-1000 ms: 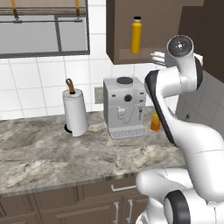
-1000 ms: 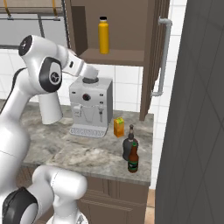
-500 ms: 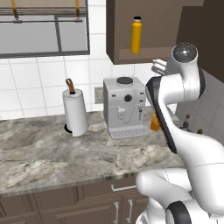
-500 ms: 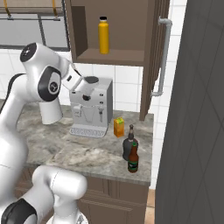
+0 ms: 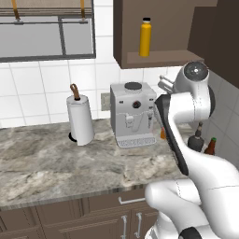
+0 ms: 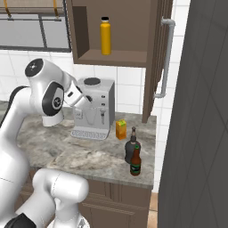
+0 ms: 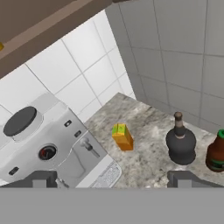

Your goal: Sort all alcoholic drinks to one cabinet, and non-alcoholic drinks to the other.

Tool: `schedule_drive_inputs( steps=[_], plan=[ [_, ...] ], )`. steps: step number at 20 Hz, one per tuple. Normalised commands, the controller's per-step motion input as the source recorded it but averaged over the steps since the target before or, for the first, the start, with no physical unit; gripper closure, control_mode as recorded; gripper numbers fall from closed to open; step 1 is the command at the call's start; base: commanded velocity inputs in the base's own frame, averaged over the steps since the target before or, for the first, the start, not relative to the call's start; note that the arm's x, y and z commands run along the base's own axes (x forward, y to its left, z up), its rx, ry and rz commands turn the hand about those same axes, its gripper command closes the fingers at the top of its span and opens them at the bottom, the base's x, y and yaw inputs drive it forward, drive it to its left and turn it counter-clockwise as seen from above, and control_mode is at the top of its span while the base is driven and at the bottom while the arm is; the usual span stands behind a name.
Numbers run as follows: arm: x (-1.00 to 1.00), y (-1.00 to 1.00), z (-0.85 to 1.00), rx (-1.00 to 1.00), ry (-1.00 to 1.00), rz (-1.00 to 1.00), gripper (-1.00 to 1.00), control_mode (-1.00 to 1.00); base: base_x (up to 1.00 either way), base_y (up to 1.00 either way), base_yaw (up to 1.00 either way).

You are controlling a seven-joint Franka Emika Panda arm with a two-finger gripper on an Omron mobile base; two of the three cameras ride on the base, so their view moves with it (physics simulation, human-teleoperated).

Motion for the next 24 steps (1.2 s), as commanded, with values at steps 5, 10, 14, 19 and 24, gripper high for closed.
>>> schedule_drive_inputs(
  steps=[5,10,14,19,24],
  plan=[
    [0.01,0.14,-0.36,0.0,0.0,-0.02,-1.0,-1.0,0.0,0.0,0.0],
    [0.02,0.13,-0.34,0.0,-0.01,-0.04,-1.0,-1.0,0.0,0.0,0.0],
    [0.0,0.1,-0.33,0.0,-0.01,-0.01,-1.0,-1.0,0.0,0.0,0.0],
    [0.0,0.0,-0.34,0.0,0.0,0.0,-1.0,-1.0,0.0,0.0,0.0],
    [0.0,0.0,-0.31,-0.03,-0.05,-0.02,-1.0,-1.0,0.0,0.0,0.0]
  ],
)
